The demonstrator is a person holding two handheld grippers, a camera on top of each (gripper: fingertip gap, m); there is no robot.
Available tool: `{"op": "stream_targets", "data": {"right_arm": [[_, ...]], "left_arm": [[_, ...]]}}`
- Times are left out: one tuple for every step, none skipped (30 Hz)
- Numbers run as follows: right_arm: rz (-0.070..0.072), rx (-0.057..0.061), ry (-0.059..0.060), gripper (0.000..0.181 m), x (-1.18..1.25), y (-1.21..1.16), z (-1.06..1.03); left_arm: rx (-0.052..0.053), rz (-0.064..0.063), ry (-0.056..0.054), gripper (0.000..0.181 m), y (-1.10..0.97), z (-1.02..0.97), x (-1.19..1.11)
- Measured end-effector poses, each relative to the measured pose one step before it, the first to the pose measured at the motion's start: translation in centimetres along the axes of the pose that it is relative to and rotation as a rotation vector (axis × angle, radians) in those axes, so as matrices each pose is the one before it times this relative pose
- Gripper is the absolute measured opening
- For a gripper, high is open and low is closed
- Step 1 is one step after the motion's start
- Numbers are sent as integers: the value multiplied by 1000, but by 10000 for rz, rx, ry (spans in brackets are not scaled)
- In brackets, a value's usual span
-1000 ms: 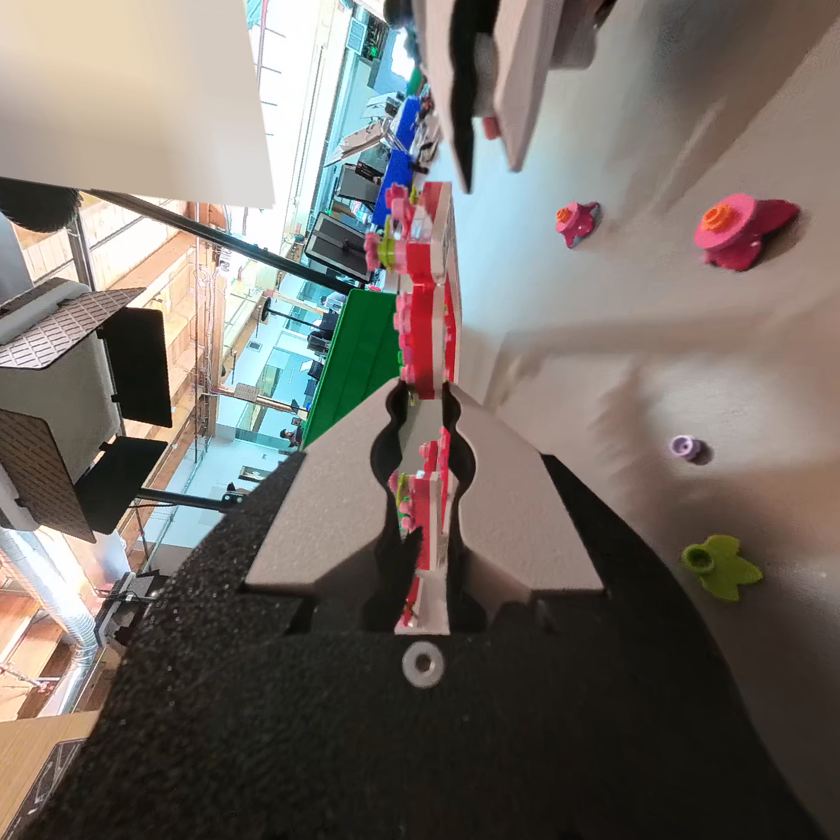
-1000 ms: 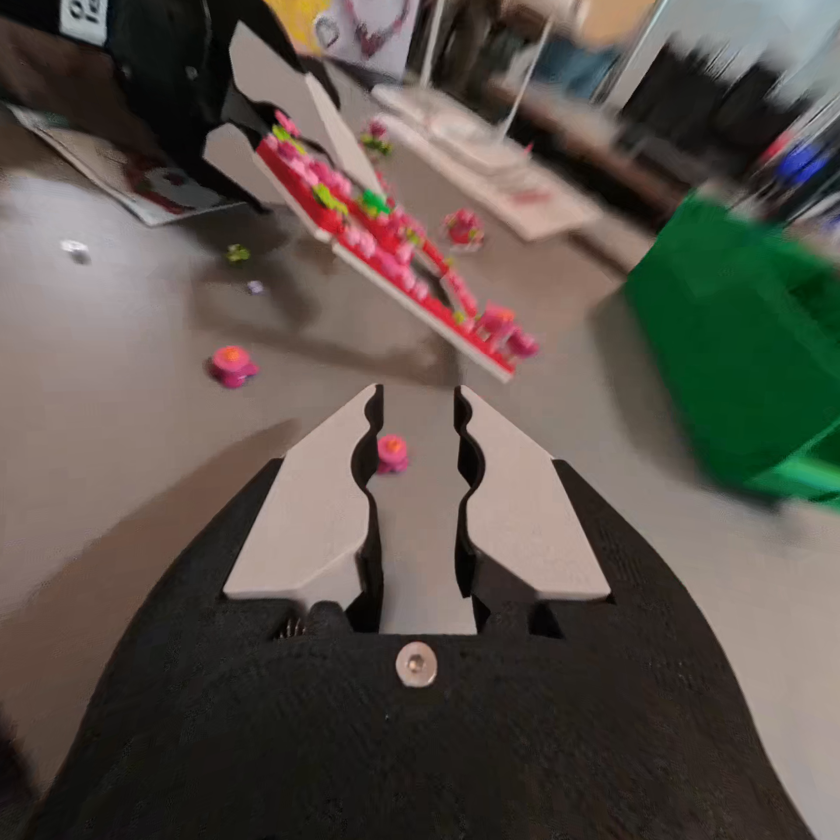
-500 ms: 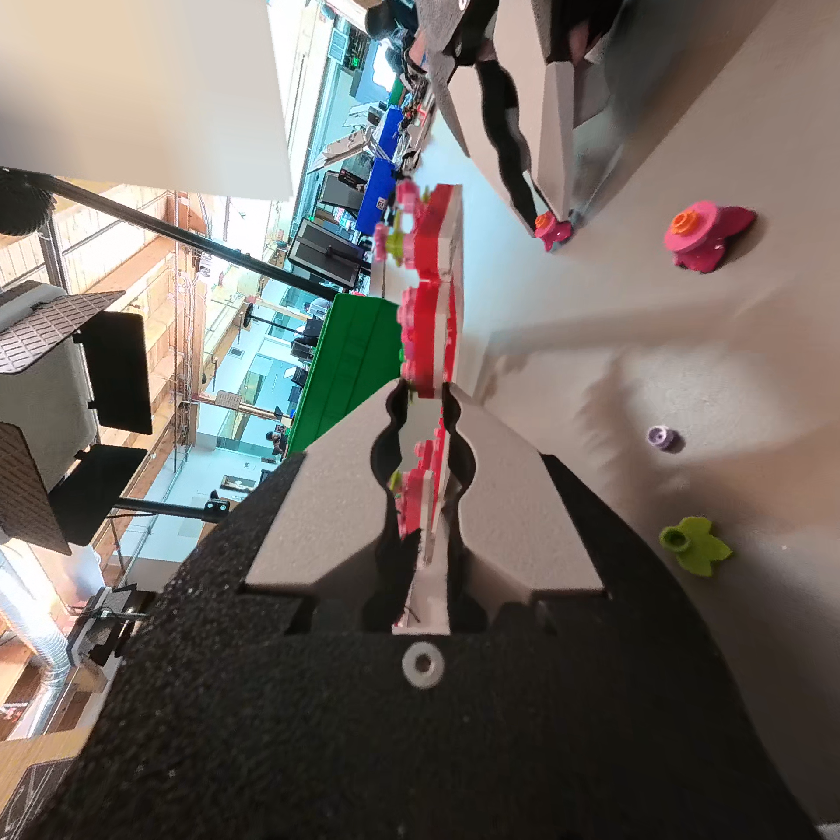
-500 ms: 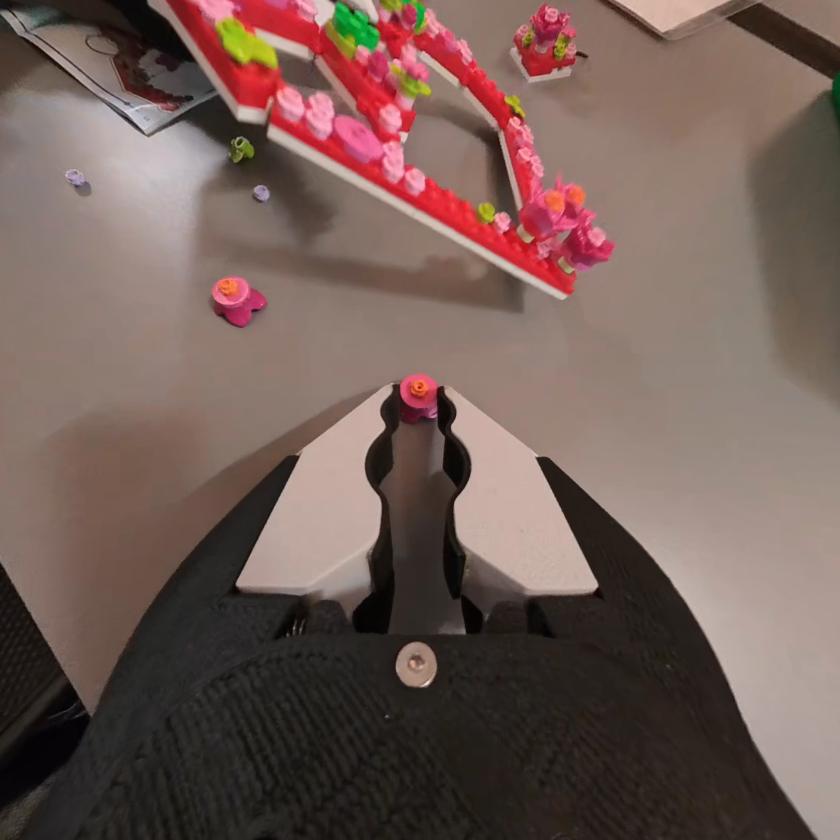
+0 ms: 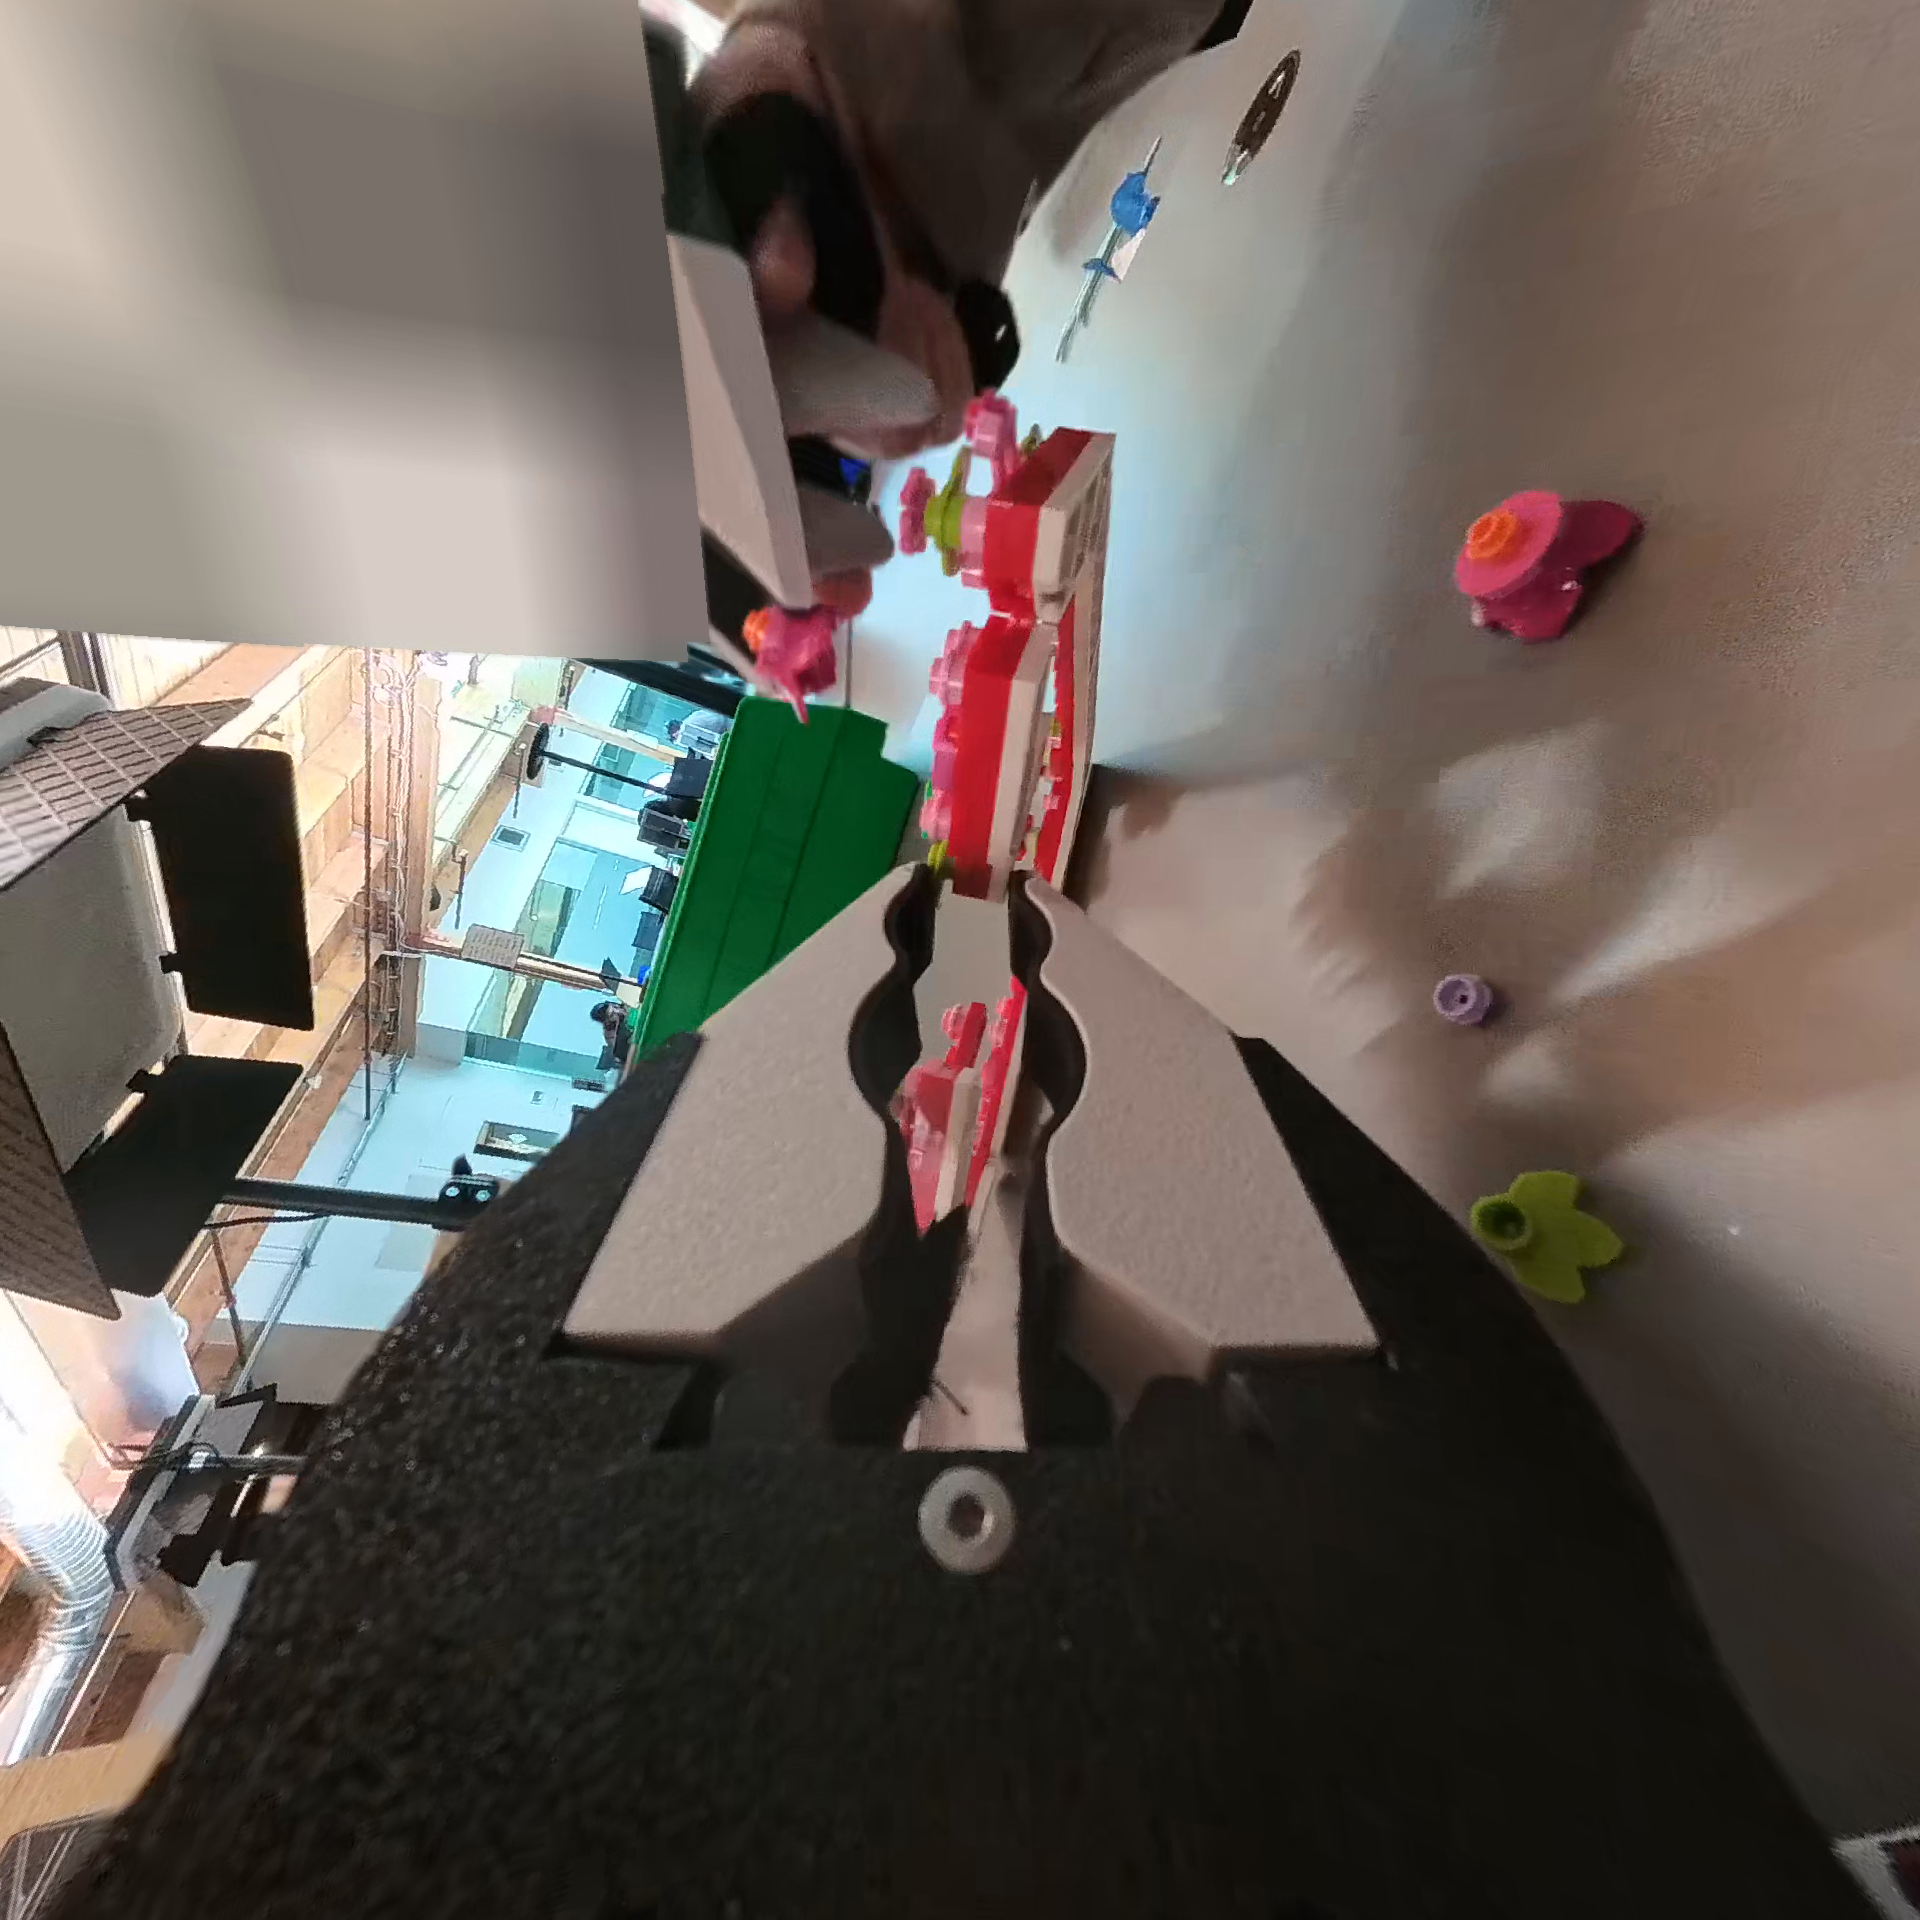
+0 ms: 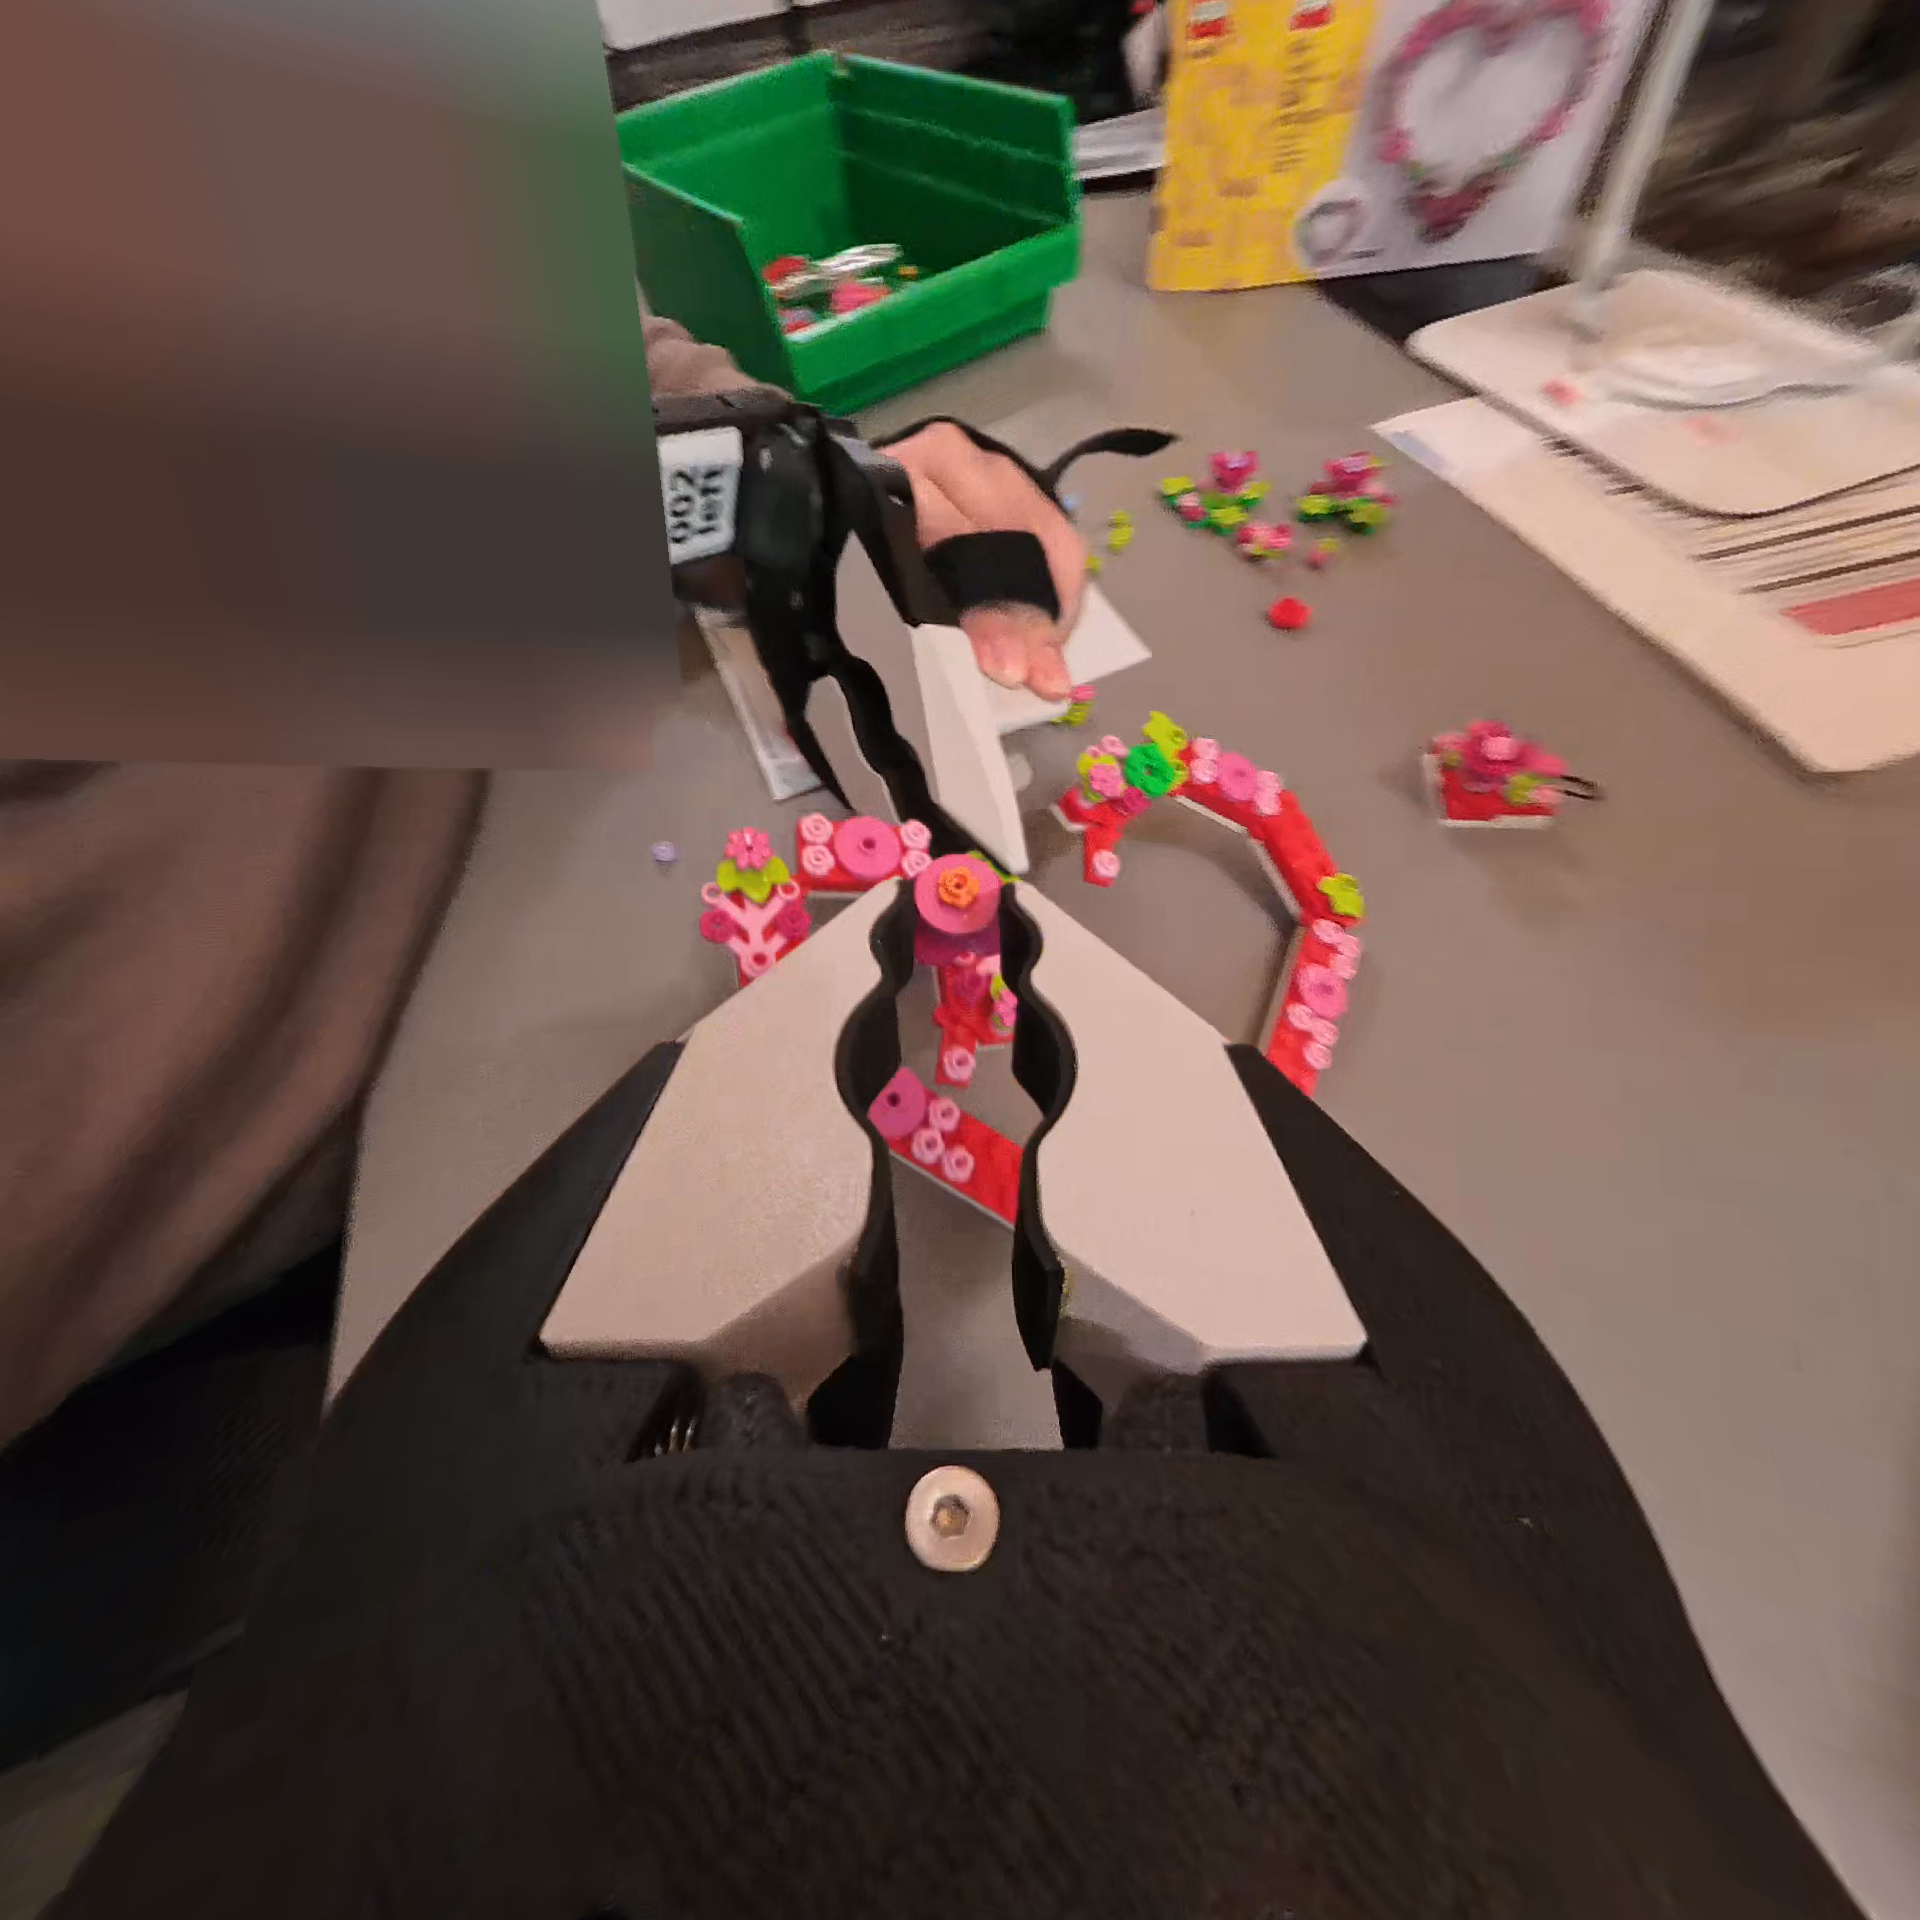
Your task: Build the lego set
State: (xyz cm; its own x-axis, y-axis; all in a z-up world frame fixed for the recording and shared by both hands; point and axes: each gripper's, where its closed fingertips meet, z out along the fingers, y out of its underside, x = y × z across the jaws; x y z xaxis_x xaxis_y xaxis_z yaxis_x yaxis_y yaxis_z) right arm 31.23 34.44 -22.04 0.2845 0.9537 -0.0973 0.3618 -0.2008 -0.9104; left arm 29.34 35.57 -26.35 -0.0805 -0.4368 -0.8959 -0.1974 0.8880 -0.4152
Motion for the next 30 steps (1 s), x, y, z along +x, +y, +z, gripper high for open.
{"op": "stream_targets", "data": {"right_arm": [[286, -40, -635, 14, 62, -39, 510], [275, 21, -516, 14, 220, -32, 449], [292, 60, -507, 14, 199, 6, 357], [324, 101, -471, 14, 208, -10, 286], [336, 171, -417, 14, 222, -97, 195], [352, 189, -435, 14, 114, -113, 122], [311, 176, -417, 14, 38, -109, 54], [193, 127, -319, 14, 55, -56, 26], [89, 44, -202, 14, 119, 52, 13], [25, -11, -150, 14, 104, 114, 15], [-21, -91, -169, 14, 13, 218, 4], [-76, -132, -117, 14, 20, 257, -7], [-77, -84, -81, 14, 73, 163, -11], [-18, 23, -154, 14, -23, -29, -47], [26, 120, -217, 14, -84, -182, -37], [26, 151, -182, 14, -25, -222, -28], [25, 105, -111, 14, 60, -139, -15], [44, 38, -80, 14, 96, -10, 28], [48, 2, -54, 14, 95, 64, 43], [35, 12, -37, 14, 86, 61, 37], [38, 46, -63, 14, 23, 19, 44], [54, 86, -95, 14, -31, -30, 19], [71, 93, -76, 14, 6, -42, 18], [56, 67, -41, 14, 63, 14, 26], [25, 54, -34, 14, 55, 42, 24], [16, 65, -48, 14, 12, 23, 14], [26, 72, -51, 14, 8, -13, 10], [19, 52, -40, 14, 15, -15, 12], [0, 29, -27, 14, 15, -15, 27], [-8, 19, -20, 14, 6, -9, 32]], "left_arm": [[-15, -78, 62, 11, -2, 15, 13], [-33, -85, 58, 11, 27, 21, -16], [-22, -83, 30, 11, 20, 5, -90], [-13, -74, -1, 11, 28, -26, -155], [-11, -121, 6, 11, 35, -47, -160], [6, -187, 3, 11, 42, -29, -137], [22, -193, -4, 11, 44, -41, -119], [19, -144, 23, 11, 44, -15, -30], [23, -78, -3, 11, 27, -19, -36], [34, -58, 7, 11, 9, -9, -1], [40, -74, 19, 11, -8, 3, 18], [43, -72, 2, 11, -6, 6, 1], [30, -71, 13, 11, 15, 6, -13], [21, -69, 1, 11, 16, -1, -12], [9, -50, -15, 11, 38, 4, -18], [11, -16, -18, 11, 29, -3, -6], [7, 7, -27, 11, 50, -1, -9], [-7, -10, -18, 11, 47, 4, 3], [6, -35, -15, 11, 24, 9, -19], [14, -79, 5, 11, -7, 8, -7], [23, -84, -16, 11, -16, 4, -47], [16, -67, -25, 11, -6, 0, -71], [25, -82, -39, 11, -9, -3, -86], [28, -79, -23, 11, -18, -11, -73], [28, -62, 6, 11, -20, -12, -31], [15, -44, 8, 11, -5, -8, 8], [15, -6, -12, 11, -9, -18, -4], [1, 22, -6, 11, -13, 0, 11], [-5, 10, 4, 11, -3, -4, 18], [8, -22, 6, 11, -8, -4, 11]]}}
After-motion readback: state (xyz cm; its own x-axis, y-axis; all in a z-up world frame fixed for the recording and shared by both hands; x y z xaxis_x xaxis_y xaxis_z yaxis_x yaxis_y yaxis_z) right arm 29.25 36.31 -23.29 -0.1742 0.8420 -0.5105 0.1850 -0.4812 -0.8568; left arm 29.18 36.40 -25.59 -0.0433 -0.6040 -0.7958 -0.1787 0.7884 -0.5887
